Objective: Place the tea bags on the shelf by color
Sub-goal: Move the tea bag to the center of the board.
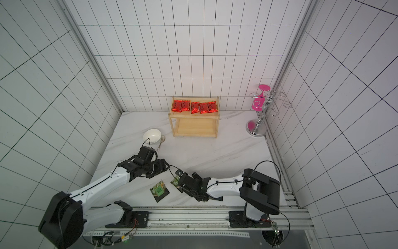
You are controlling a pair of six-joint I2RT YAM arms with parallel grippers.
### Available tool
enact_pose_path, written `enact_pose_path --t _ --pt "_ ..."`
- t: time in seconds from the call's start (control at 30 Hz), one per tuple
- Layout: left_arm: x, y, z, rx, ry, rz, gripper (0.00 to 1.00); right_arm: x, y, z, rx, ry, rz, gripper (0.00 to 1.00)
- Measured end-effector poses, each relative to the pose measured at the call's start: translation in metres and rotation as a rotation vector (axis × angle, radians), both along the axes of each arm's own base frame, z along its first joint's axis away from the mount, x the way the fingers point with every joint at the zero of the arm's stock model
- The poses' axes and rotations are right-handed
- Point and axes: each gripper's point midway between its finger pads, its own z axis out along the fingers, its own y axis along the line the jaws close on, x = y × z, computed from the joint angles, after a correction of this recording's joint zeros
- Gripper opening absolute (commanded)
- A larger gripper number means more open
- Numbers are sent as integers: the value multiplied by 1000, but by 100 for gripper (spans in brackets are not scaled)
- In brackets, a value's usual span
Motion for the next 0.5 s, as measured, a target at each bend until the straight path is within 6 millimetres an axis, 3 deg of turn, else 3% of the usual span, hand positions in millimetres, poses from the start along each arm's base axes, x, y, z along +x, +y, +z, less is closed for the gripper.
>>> enact_pose_path --t 0.07,0.2,0.5 --pt "0 0 0 -4 2 1 77 -5 0 6 9 9 18 74" --pt "2 3 0 -11 4 15 76 -19 5 20 37 0 62 74" --pt "3 1 -3 -46 18 21 77 -25 2 -1 -36 -6 66 79"
